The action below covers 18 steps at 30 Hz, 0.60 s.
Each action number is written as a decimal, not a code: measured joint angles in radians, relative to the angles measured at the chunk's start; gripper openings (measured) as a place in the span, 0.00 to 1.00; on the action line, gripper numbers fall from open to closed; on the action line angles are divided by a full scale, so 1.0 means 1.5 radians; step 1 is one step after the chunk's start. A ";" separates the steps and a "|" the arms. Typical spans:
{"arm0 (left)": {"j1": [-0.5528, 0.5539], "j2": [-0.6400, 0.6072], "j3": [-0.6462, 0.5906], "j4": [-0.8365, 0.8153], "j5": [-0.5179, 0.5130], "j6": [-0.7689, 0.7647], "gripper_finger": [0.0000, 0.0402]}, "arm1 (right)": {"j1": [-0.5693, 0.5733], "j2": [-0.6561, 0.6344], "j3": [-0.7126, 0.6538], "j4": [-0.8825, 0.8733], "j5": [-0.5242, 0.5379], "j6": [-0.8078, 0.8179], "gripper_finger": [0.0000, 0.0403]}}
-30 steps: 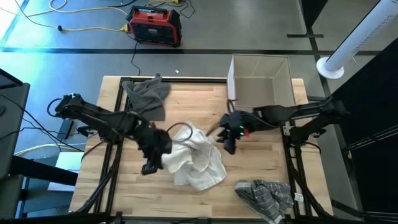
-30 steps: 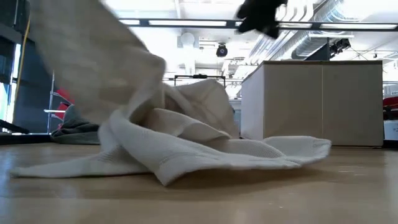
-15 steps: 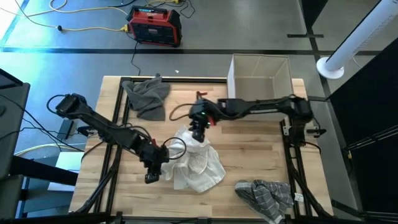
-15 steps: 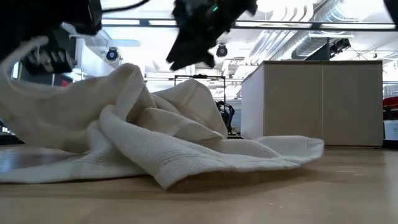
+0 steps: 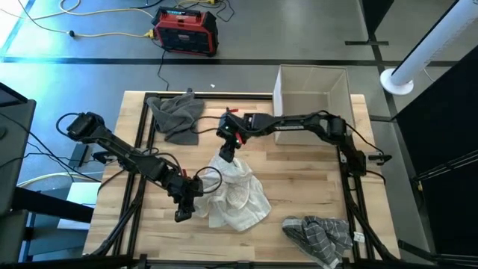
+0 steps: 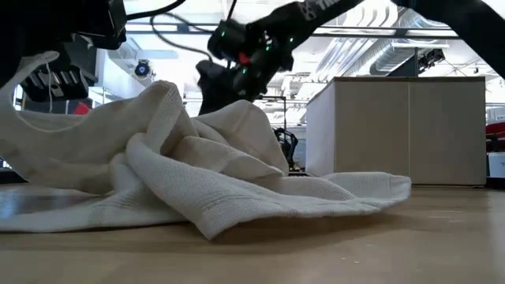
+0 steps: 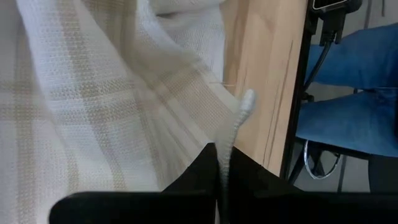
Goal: Fold towel
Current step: Fold the white patterned towel
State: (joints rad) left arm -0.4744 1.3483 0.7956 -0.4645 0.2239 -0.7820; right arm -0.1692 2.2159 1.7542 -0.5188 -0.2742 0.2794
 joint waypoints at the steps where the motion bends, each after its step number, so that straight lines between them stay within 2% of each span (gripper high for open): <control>1: 0.000 0.000 0.000 0.000 0.000 -0.001 0.00 | 0.002 0.001 0.000 0.001 0.003 -0.005 0.49; 8: 0.000 0.000 0.000 -0.001 -0.001 -0.007 0.00 | 0.014 0.006 0.000 0.004 0.023 -0.042 0.08; 9: 0.000 0.000 0.000 -0.001 -0.001 -0.007 0.00 | 0.016 0.001 -0.001 0.004 0.024 -0.047 0.05; 14: 0.000 -0.003 0.000 -0.003 0.006 -0.012 0.00 | 0.018 -0.053 -0.001 -0.010 0.030 -0.065 0.01; 18: 0.000 -0.028 0.001 -0.026 0.035 -0.031 0.00 | 0.022 -0.126 -0.001 -0.069 0.060 -0.072 0.00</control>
State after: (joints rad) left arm -0.4747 1.3064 0.7976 -0.5030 0.2761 -0.8286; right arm -0.1359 2.0275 1.7531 -0.6228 -0.1848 0.1709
